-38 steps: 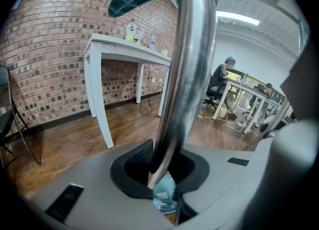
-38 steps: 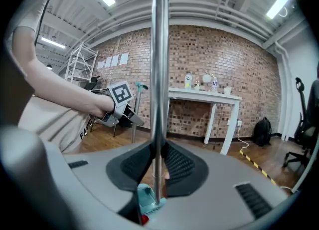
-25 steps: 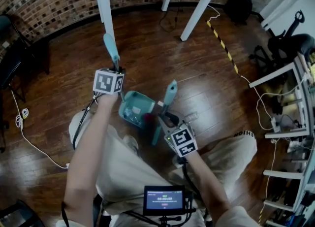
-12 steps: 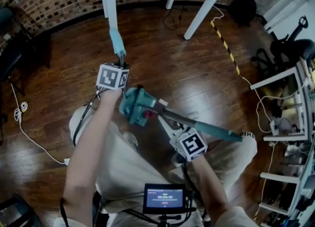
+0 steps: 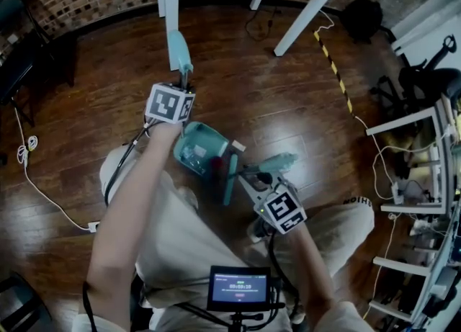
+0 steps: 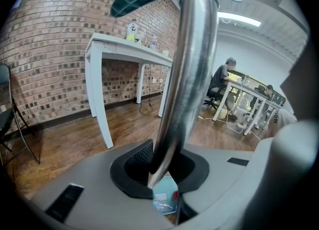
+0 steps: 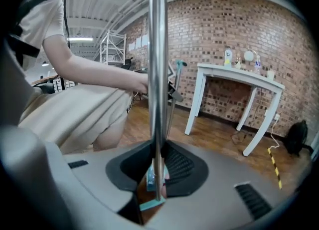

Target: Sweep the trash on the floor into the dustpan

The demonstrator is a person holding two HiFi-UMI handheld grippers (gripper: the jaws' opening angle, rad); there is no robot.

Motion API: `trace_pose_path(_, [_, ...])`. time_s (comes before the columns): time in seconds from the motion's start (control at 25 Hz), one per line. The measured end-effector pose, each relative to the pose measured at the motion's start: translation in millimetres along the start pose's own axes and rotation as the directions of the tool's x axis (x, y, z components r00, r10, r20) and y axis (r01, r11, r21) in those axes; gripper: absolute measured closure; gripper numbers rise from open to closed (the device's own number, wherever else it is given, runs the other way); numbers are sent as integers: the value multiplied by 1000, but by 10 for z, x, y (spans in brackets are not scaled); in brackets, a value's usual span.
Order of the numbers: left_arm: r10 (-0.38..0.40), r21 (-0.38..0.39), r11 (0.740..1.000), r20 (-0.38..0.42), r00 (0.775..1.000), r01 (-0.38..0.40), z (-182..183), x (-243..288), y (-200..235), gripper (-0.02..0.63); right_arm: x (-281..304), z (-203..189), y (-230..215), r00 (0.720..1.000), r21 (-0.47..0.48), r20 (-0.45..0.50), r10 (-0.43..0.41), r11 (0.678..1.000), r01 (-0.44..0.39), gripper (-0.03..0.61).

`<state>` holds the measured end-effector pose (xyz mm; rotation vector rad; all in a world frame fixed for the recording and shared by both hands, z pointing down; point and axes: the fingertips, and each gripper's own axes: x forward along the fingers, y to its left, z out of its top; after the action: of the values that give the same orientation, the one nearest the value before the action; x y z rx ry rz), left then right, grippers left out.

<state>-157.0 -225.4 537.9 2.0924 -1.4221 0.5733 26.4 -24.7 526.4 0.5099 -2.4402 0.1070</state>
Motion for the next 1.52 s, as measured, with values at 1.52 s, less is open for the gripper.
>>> trace_pose_path(1.52, [-23,56,998,-45,999,26,-59,90,9,561,515,-556,-48,861,-36,-164,482,869,-493,479])
